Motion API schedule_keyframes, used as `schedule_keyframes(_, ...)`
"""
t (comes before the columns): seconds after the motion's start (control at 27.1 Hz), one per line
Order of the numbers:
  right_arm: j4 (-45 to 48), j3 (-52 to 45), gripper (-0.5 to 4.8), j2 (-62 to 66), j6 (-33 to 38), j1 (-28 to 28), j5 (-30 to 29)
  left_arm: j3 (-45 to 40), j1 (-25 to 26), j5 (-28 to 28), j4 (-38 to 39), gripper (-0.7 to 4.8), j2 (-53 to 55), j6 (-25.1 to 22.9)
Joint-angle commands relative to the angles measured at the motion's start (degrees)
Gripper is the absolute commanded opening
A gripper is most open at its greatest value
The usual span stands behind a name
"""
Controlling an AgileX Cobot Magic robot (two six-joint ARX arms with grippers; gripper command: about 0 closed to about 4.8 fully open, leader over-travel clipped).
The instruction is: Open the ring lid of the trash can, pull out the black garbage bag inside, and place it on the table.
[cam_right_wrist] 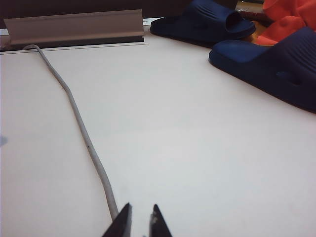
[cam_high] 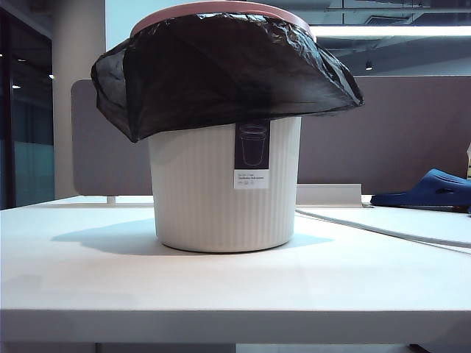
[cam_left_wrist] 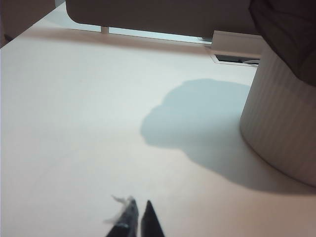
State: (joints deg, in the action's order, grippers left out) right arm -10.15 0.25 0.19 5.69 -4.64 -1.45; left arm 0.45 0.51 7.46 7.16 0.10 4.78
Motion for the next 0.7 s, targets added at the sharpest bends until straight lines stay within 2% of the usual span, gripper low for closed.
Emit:
schedule_keyframes(0.04,1.01,-0.07,0.53,-0.02,-0.13,0.04,0.20,0.13,-0.09,0.26,-0.46,0.21,0.04,0.15)
schedule_keyframes(0.15,1.01,-0.07,0.53,-0.02,0.70,0.07,-0.24,0.13,-0.09,0.61,-0.55,0.21,0.04,1.01)
schedule_keyframes(0.3,1.03,-0.07,0.53,-0.02,3.10,0.07,-0.24,0.13,-0.09,1.77,-0.59,0.21,0.04,9.49)
schedule_keyframes(0.37,1.03,-0.07,0.53,-0.02,10.40,0.07,-0.26,0.13,-0.09,1.79,-0.61,0.21,0.04,13.97)
schedule_keyframes(0.41,1.03,-0.07,0.53,-0.02,17.70,0.07,-1.46,0.13,-0.09,1.81,-0.61,0.21,0.04,18.60)
schedule_keyframes(0.48,1.49,-0.07,0.53,-0.02,26.12,0.07,-5.27,0.13,-0.09,1.79,-0.61,0.21,0.04,26.51)
schedule_keyframes(0.55,2.58,-0.07,0.53,-0.02,28.87,0.07,-9.25,0.13,-0.09,1.75,-0.61,0.21,0.04,28.59)
schedule_keyframes(0.7,8.09,-0.07,0.53,-0.02,31.71,0.07,-15.76,0.15,-0.09,2.12,-0.68,0.21,0.04,28.68)
